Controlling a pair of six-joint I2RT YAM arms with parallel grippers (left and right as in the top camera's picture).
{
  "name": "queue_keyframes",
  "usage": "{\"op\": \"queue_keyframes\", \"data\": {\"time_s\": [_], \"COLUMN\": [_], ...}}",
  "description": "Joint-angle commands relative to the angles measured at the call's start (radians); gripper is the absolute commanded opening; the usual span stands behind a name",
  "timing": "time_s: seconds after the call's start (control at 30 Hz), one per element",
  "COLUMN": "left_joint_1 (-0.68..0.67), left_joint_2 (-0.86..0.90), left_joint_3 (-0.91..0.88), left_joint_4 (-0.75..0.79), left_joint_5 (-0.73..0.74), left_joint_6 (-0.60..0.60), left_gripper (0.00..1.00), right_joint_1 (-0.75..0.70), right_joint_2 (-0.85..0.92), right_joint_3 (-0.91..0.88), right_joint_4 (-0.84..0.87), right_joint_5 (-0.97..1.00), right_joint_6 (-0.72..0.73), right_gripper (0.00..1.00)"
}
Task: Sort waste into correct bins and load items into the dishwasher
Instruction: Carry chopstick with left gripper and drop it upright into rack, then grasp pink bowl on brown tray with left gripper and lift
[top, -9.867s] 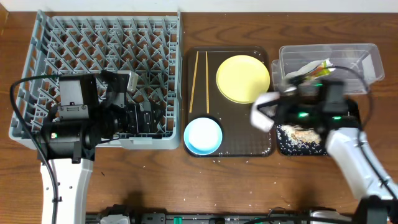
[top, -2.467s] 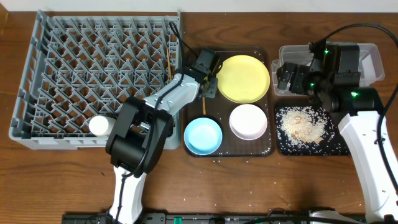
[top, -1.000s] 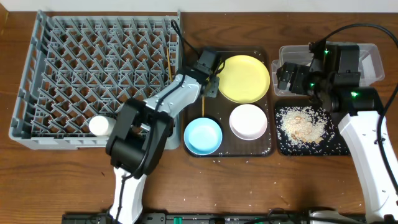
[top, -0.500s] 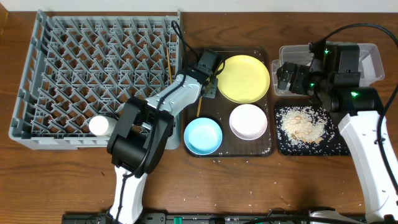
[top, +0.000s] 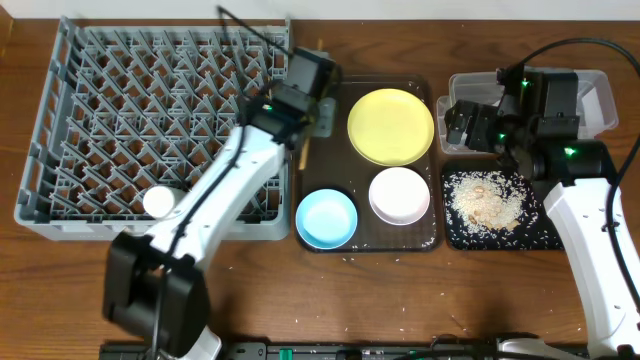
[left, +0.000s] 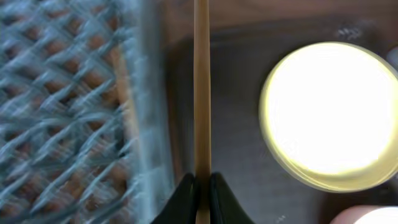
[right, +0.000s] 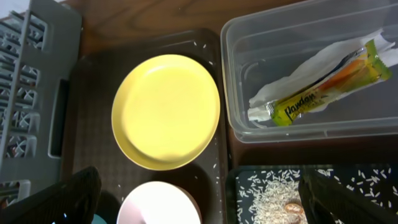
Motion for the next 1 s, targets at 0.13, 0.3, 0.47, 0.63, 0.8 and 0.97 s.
{"op": "queue_keyframes", "data": {"time_s": [0.13, 0.3, 0.47, 0.63, 0.8, 0.97], "left_joint_1": [0.137, 0.138, 0.137, 0.133, 0.076, -0.067], "left_joint_2": [0.051, 0.14, 0.139, 0.039, -0.03, 0.0], "left_joint_3": [-0.024, -0.029, -0.024, -0.021, -0.021, -0.037], "left_joint_4": [-0.061, -0.06, -0.059, -0.066, -0.065, -0.04], "left_joint_5": [-0.049, -0.05, -0.05, 0.011, 0.341, 0.419], "left_joint_6": [0.05, 0.056, 0.056, 0.055, 0.051, 0.055], "left_gripper": [0.08, 0.08, 0.15, 0.43, 0.43, 0.44], "right_joint_1": [-0.004, -0.004, -0.004, -0.004, -0.004, -0.004], "right_joint_2": [-0.006, -0.006, -0.006, -0.006, -0.006, -0.006], "right_joint_3": [0.01, 0.01, 0.01, 0.01, 0.01, 0.01], "right_joint_4": [-0.015, -0.015, -0.015, -0.015, -0.015, -0.015], "right_joint_5": [0.01, 0.01, 0.01, 0.01, 0.01, 0.01], "right_joint_6": [0.002, 0.002, 0.002, 0.002, 0.002, 0.002], "right_gripper": [0.99, 0.99, 0.99, 0.99, 0.99, 0.99]}}
